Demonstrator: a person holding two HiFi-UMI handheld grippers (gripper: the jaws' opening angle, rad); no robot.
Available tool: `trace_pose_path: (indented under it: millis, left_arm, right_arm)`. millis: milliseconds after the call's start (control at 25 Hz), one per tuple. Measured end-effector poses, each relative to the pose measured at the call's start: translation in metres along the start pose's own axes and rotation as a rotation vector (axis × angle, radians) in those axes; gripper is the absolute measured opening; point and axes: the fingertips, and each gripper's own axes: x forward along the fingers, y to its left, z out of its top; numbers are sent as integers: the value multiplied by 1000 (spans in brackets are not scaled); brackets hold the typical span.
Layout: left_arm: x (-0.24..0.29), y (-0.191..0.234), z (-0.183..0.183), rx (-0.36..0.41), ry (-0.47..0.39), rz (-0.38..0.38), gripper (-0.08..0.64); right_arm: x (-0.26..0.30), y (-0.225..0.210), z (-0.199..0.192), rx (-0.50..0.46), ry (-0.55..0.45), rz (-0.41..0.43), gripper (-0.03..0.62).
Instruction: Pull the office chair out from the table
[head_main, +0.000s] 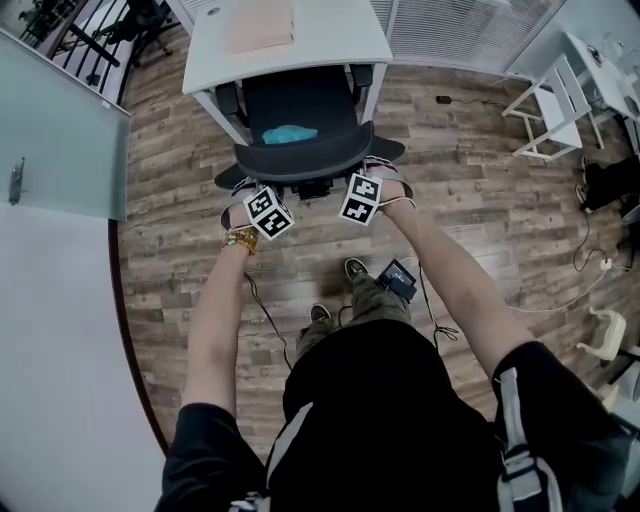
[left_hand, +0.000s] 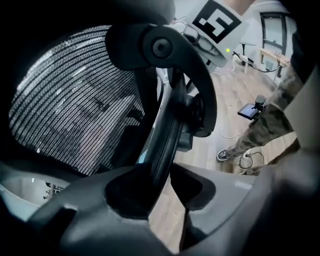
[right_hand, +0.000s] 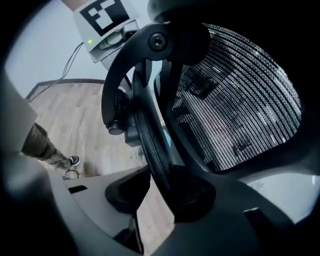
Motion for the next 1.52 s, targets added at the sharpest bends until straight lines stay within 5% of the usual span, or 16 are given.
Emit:
trace_pose_path:
  millis: [1520]
  left_arm:
    - [-37,-58,-31,68,-3,5,140]
  right_arm:
    - [-38,73,8,45,61,-52,127]
